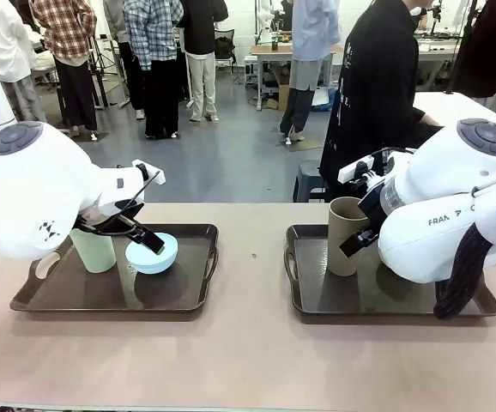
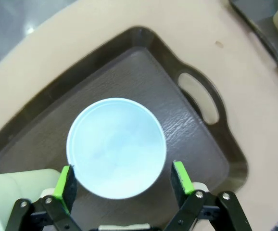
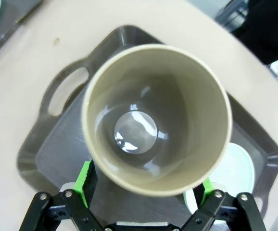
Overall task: Set up a tray with a mat and arrange the tableware.
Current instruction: Pick up the Picnic Bowl and Reusable plastic cup from the Handle tray in front of the human's position and hold them in the air.
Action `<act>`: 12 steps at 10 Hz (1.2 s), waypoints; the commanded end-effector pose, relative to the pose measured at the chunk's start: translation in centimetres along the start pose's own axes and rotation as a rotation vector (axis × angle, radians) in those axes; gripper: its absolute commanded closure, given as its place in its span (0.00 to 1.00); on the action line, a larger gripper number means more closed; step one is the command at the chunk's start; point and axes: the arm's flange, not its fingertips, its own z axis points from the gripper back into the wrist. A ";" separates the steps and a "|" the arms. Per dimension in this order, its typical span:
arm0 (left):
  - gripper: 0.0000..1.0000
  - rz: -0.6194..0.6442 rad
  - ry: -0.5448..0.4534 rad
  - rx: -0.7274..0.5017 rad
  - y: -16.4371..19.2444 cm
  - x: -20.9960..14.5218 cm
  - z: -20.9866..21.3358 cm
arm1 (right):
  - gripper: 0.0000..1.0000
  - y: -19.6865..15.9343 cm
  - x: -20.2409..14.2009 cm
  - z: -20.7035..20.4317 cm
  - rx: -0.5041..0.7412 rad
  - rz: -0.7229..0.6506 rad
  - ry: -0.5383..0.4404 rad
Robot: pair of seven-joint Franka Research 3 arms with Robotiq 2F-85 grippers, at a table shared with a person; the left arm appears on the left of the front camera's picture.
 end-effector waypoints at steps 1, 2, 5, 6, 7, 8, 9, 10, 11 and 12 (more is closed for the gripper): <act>0.00 0.103 0.080 0.022 -3.3 2.4 9.0 | 0.00 3.4 1.6 7.9 -0.028 -0.086 0.130; 0.00 0.106 0.149 -0.006 -5.9 1.8 14.6 | 0.00 6.3 0.5 13.6 -0.054 -0.062 0.155; 0.00 0.265 0.315 -0.122 -8.1 -4.5 21.5 | 0.00 10.0 -7.8 20.1 0.072 -0.154 0.361; 0.00 0.390 0.321 -0.104 -7.3 -7.8 19.8 | 0.00 9.7 -10.4 19.5 0.138 -0.262 0.380; 0.00 0.180 0.243 -0.065 -8.7 -2.7 18.8 | 0.00 9.4 -3.2 17.9 -0.035 -0.091 0.276; 0.00 0.180 0.243 -0.065 -8.7 -2.7 18.8 | 0.00 9.4 -3.2 17.9 -0.035 -0.091 0.276; 0.00 0.253 0.301 -0.091 -8.8 -4.9 21.5 | 0.00 10.6 -5.8 21.0 0.047 -0.132 0.342; 0.00 0.346 0.178 -0.290 -7.6 -1.5 21.2 | 0.00 9.0 -3.7 19.5 0.544 -0.234 0.264; 0.00 0.462 0.022 -0.411 -5.0 -0.8 21.9 | 0.00 5.7 -4.1 20.0 0.790 -0.392 0.128; 0.00 0.621 -0.141 -0.563 -1.7 -2.4 23.1 | 0.00 2.0 -6.4 20.5 0.941 -0.564 0.024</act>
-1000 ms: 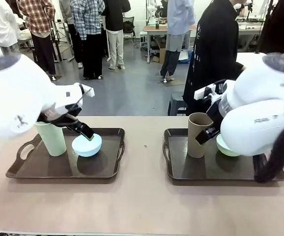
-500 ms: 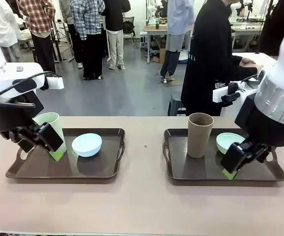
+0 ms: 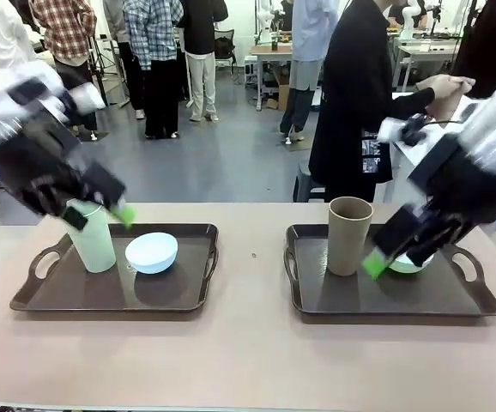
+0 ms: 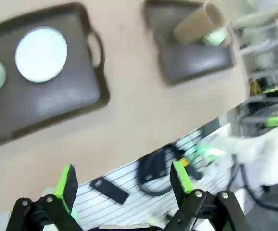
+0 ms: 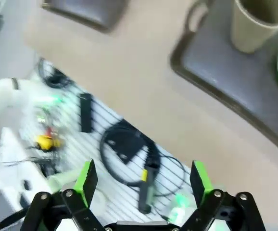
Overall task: Set up a tray with a mat and arrange the tableware.
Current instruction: Pick up the Picnic Bowl and Reusable plastic cup from the Handle tray in front of the human's position and hold them in the air.
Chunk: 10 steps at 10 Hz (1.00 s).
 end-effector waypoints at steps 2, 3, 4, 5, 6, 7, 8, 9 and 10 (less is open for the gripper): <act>0.00 0.227 -0.272 -0.491 9.1 -0.9 2.7 | 0.00 -10.7 -6.5 2.8 0.746 -0.434 -0.334; 0.00 0.319 -0.241 -0.563 12.7 -2.8 2.3 | 0.00 -13.3 -9.8 2.4 0.841 -0.589 -0.381; 0.00 0.423 -0.140 -0.455 14.1 -4.1 1.3 | 0.00 -13.7 -11.2 1.7 0.673 -0.697 -0.299; 0.00 0.257 -0.215 -0.400 9.7 2.3 6.4 | 0.00 -11.2 -3.6 6.5 0.442 -0.208 -0.164; 0.00 0.257 -0.215 -0.400 9.7 2.3 6.4 | 0.00 -11.2 -3.6 6.5 0.442 -0.208 -0.164; 0.00 0.352 -0.208 -0.469 13.5 1.8 6.9 | 0.00 -15.0 -6.6 7.9 0.541 -0.346 -0.203; 0.00 0.357 -0.137 -0.611 13.6 2.1 6.4 | 0.00 -15.6 -6.6 7.3 0.857 -0.378 -0.287; 0.00 0.446 0.015 -0.903 16.3 1.1 5.8 | 0.00 -17.4 -7.7 6.6 1.057 -0.457 -0.348; 0.00 0.577 0.169 -1.113 19.0 -0.2 5.3 | 0.00 -19.2 -9.4 5.7 1.195 -0.564 -0.378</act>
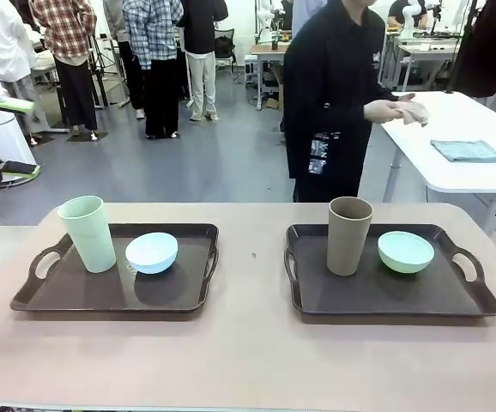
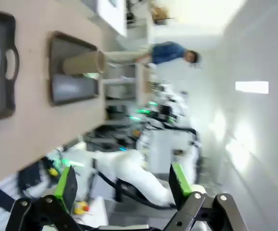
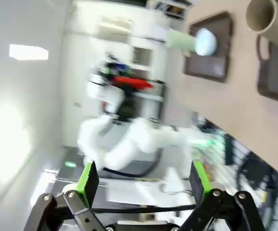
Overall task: Set up a tray with a mat and arrange the tableware.
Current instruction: Pick up the Picnic Bowl and Reusable plastic cup from the Handle tray in front of the human's position and hold them in the air.
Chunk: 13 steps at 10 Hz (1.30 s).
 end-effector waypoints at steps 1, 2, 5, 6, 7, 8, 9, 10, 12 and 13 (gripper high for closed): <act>0.00 0.368 0.294 -0.339 5.0 0.3 3.2 | 0.00 -5.0 -1.7 1.5 0.329 -0.182 -0.090; 0.00 0.406 0.352 -0.309 6.6 0.0 4.0 | 0.00 -5.7 -2.2 1.5 0.304 -0.195 -0.084; 0.00 0.151 0.169 -0.243 4.7 -0.9 3.3 | 0.00 -3.6 -0.1 4.1 0.257 -0.138 -0.065; 0.00 0.151 0.169 -0.243 4.7 -0.9 3.3 | 0.00 -3.6 -0.1 4.1 0.257 -0.138 -0.065; 0.00 0.151 0.169 -0.243 4.7 -0.9 3.3 | 0.00 -3.6 -0.1 4.1 0.257 -0.138 -0.065; 0.00 0.151 0.169 -0.243 4.7 -0.9 3.3 | 0.00 -3.6 -0.1 4.1 0.257 -0.138 -0.065; 0.00 0.151 0.169 -0.243 4.7 -0.9 3.3 | 0.00 -3.6 -0.1 4.1 0.257 -0.138 -0.065; 0.00 0.151 0.169 -0.243 4.7 -0.9 3.3 | 0.00 -3.6 -0.1 4.1 0.257 -0.138 -0.065; 0.00 0.151 0.169 -0.243 4.7 -0.9 3.3 | 0.00 -3.6 -0.1 4.1 0.257 -0.138 -0.065; 0.00 0.151 0.169 -0.243 4.7 -0.9 3.3 | 0.00 -3.6 -0.1 4.1 0.257 -0.138 -0.065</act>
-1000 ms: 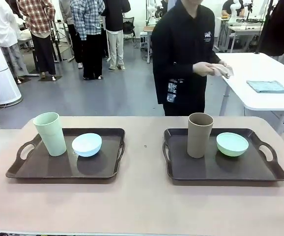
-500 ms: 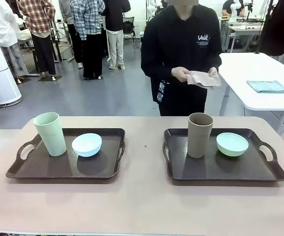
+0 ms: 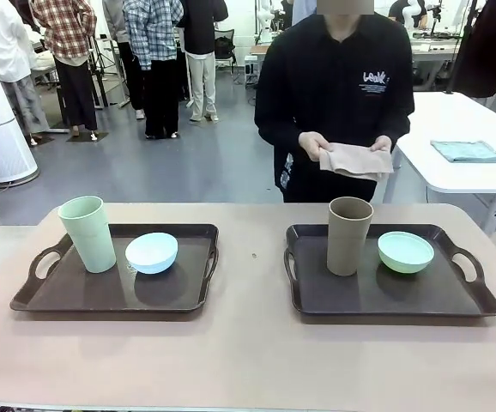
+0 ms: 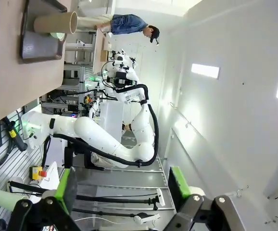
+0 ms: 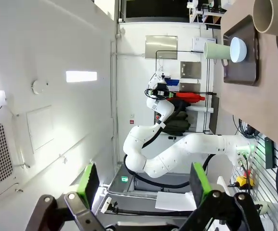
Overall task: Set up a tray with a mat and arrange the tableware.
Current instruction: Pick up the Picnic Bowl and Reusable plastic cup from the Handle tray in front of the human's position and hold them in the air.
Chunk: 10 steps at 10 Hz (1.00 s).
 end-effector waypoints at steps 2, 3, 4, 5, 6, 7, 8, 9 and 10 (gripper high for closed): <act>0.00 -0.021 -0.009 -0.017 0.2 -0.1 -0.3 | 0.00 0.1 0.0 -0.2 0.020 0.021 -0.001; 0.00 -0.021 -0.009 -0.017 0.2 -0.1 -0.3 | 0.00 0.1 0.0 -0.2 0.020 0.021 -0.001; 0.00 -0.021 -0.009 -0.017 0.2 -0.1 -0.3 | 0.00 0.1 0.0 -0.2 0.020 0.021 -0.001; 0.00 -0.021 -0.009 -0.017 0.2 -0.1 -0.3 | 0.00 0.1 0.0 -0.2 0.020 0.021 -0.001; 0.00 -0.021 -0.009 -0.017 0.2 -0.1 -0.3 | 0.00 0.1 0.0 -0.2 0.020 0.021 -0.001; 0.00 -0.021 -0.009 -0.017 0.2 -0.1 -0.3 | 0.00 0.1 0.0 -0.2 0.020 0.021 -0.001; 0.00 -0.021 -0.009 -0.017 0.2 -0.1 -0.3 | 0.00 0.1 0.0 -0.2 0.020 0.021 -0.001; 0.00 -0.021 -0.009 -0.017 0.2 -0.1 -0.3 | 0.00 0.1 0.0 -0.2 0.020 0.021 -0.001; 0.00 -0.021 -0.009 -0.017 0.2 -0.1 -0.3 | 0.00 0.1 0.0 -0.2 0.020 0.021 -0.001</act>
